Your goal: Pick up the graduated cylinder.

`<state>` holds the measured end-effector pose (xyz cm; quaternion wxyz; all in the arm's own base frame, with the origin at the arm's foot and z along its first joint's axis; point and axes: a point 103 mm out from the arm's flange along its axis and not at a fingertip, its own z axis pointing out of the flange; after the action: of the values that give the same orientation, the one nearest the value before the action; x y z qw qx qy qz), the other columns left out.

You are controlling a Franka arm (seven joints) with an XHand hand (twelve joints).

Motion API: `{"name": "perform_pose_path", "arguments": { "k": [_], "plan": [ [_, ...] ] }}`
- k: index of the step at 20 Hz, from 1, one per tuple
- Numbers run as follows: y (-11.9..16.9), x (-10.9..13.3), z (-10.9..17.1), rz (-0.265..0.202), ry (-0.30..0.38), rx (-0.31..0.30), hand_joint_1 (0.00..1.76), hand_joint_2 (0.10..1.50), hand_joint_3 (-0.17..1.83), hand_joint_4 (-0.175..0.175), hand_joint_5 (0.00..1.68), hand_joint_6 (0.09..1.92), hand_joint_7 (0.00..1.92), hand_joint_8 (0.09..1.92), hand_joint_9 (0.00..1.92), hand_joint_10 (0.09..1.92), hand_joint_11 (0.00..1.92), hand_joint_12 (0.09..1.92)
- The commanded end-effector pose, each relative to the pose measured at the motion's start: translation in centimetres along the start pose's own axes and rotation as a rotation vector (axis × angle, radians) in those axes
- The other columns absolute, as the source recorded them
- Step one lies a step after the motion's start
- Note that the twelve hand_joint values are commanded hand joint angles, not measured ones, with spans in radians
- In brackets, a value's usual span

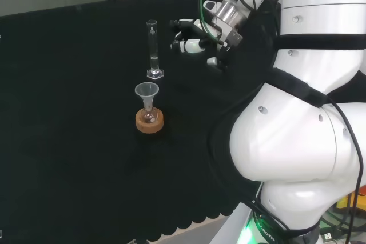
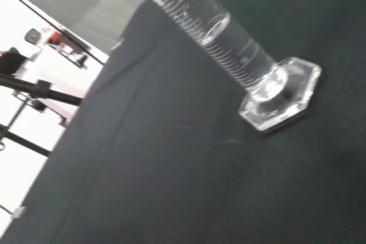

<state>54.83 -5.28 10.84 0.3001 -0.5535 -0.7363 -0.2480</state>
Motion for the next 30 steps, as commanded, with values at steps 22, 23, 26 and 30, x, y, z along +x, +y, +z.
{"name": "perform_pose_path", "arguments": {
  "k": [22,23,26,30],
  "plan": [
    [3.6,2.5,4.6,-0.159,0.189,-0.045,0.99,1.01,-0.17,-0.045,0.51,0.09,0.37,0.63,0.59,0.56,0.35,1.3],
    [3.7,2.5,4.8,-0.159,0.197,-0.047,0.99,1.01,-0.17,-0.045,0.51,0.09,0.37,0.63,0.6,0.56,0.36,1.3],
    [3.8,2.3,5.2,-0.163,0.224,-0.052,0.99,1.01,-0.17,-0.044,0.51,0.09,0.38,0.63,0.61,0.57,0.36,1.29],
    [4.1,2.3,5.8,-0.16,0.237,-0.055,1.0,1.01,-0.17,-0.044,0.52,0.09,0.38,0.63,0.61,0.56,0.36,1.29]
  ]
}}
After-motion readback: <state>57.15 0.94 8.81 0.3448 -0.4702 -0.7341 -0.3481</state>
